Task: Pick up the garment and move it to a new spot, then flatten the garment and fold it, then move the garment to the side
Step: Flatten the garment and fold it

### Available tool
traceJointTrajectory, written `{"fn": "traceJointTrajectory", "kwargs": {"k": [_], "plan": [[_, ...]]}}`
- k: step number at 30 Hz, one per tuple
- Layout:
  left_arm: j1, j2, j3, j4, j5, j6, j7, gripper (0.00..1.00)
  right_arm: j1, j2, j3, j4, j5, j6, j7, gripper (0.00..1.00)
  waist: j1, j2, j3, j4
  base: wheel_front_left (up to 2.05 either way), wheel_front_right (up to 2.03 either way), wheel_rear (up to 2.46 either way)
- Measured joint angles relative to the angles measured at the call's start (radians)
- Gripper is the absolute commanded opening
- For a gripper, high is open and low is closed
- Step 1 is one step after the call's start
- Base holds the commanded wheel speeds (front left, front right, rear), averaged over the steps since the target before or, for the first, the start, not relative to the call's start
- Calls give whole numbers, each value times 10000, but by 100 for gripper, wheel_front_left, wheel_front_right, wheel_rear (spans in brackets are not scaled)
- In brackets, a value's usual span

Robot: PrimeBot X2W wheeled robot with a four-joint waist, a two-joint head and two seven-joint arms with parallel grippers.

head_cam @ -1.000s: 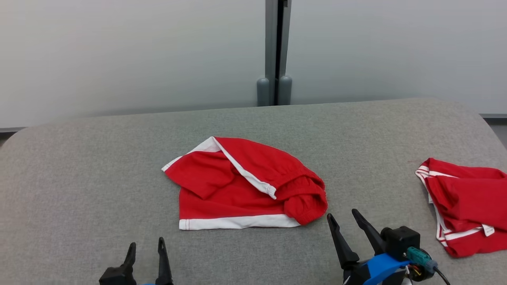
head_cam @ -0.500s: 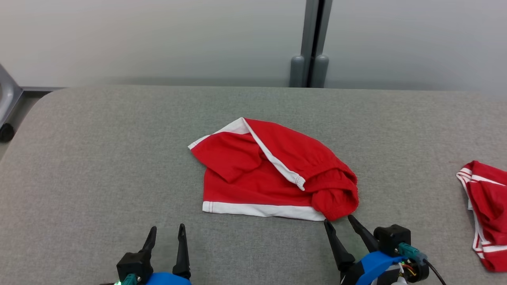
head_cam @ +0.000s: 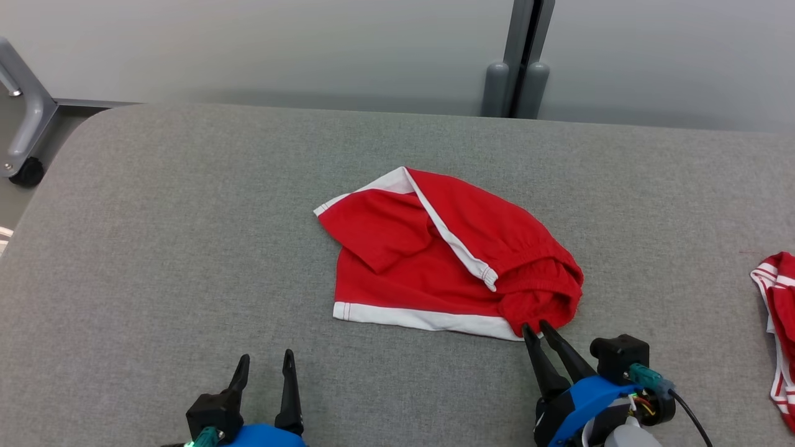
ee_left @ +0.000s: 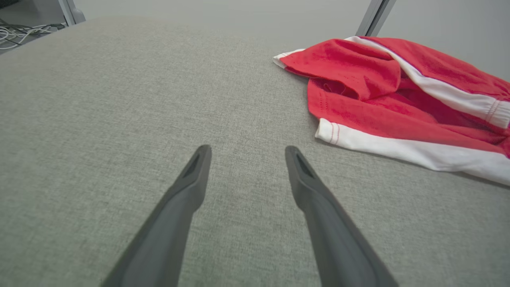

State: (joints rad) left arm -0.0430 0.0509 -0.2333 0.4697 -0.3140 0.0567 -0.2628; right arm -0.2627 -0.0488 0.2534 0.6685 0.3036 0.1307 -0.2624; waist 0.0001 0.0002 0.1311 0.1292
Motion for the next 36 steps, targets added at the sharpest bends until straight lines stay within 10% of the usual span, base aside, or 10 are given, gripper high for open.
{"fn": "traceJointTrajectory", "kwargs": {"k": [5,8,22,23,26,36], "plan": [[-123,-2,-121,77,-121,56,0,100,-160,0,-52,23,-359,0,0,47,0,0,75,-74,0,0,0],[-221,0,-161,65,-169,90,0,100,-192,0,-15,-151,-529,0,0,100,0,0,93,-107,0,0,0],[-296,-2,-470,153,-591,146,0,100,-846,-63,-234,771,-3747,0,-2,100,-1,0,225,43,0,0,0],[-297,0,-476,151,-644,163,0,100,-898,-52,-259,907,-3852,0,-2,97,-1,0,239,75,0,0,0],[-294,0,-468,128,-646,184,0,100,-1005,-52,-359,1124,-3973,0,-2,0,-1,0,258,129,0,0,0],[-198,2,-408,121,-719,161,0,100,-960,-13,-660,263,-1195,0,2,0,-1,0,32,-106,0,0,0]]}}
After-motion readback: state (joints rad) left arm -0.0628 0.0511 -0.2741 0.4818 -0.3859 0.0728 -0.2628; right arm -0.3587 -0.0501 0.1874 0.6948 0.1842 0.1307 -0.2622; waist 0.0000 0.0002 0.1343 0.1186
